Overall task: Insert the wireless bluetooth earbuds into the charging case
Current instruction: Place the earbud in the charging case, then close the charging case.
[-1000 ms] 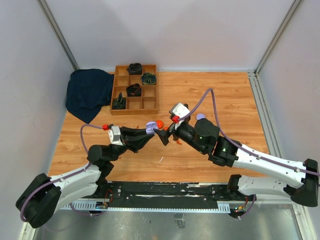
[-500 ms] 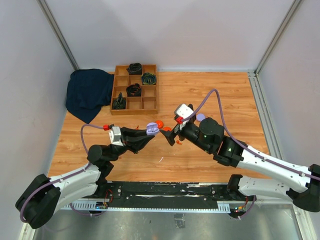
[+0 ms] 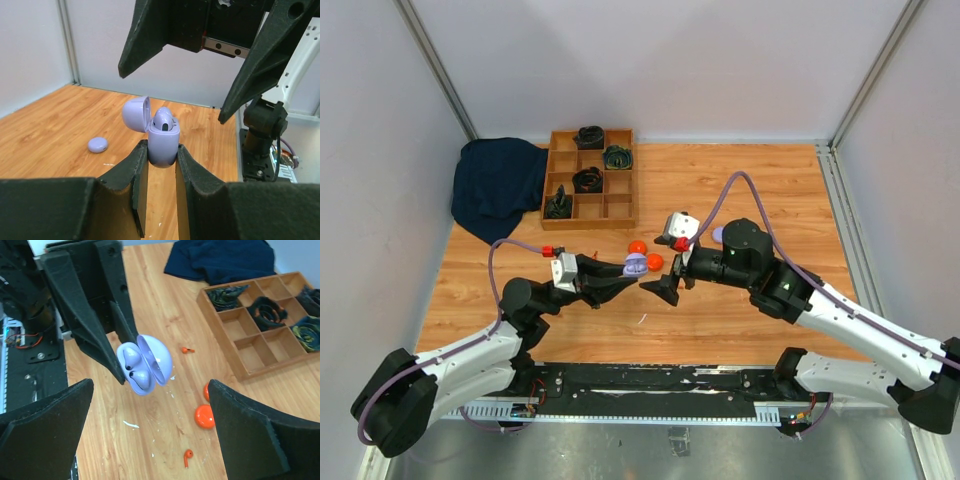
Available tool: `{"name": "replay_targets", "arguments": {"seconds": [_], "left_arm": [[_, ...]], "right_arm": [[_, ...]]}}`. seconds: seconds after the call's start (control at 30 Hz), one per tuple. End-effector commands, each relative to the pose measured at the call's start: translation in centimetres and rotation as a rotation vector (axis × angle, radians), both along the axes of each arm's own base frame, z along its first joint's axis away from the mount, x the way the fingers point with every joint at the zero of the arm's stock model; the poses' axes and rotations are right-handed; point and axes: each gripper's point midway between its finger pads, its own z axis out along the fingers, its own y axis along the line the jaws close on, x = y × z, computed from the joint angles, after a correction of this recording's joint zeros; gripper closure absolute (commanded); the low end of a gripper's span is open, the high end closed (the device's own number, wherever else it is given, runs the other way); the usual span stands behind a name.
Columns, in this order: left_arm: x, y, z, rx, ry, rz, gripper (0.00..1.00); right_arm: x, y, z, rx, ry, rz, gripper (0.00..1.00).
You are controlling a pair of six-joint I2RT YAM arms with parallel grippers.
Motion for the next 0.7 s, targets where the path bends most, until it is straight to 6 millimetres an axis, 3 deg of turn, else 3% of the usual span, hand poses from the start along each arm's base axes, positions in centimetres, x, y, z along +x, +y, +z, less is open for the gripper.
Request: {"name": "replay_targets", "arguments": {"seconds": [0.0, 0.3, 0.67], "left_arm": [[-0.8, -0.4, 1.1, 0.023, -0.079, -0.054, 1.00], [-1.2, -0.6, 1.6, 0.015, -0.086, -0.078, 1.00], [1.5, 0.1, 0.9, -0.023, 0.041, 0.057, 1.00]], "right_arm": [[-1.9, 1.2, 0.3, -0.016, 0.002, 0.155, 0.01], [-3.1, 2.5, -0.3, -0.041, 0.036, 0.273, 0.00], [-3.9, 1.8, -0.5, -0.059, 0.036, 0.297, 0.05]]}}
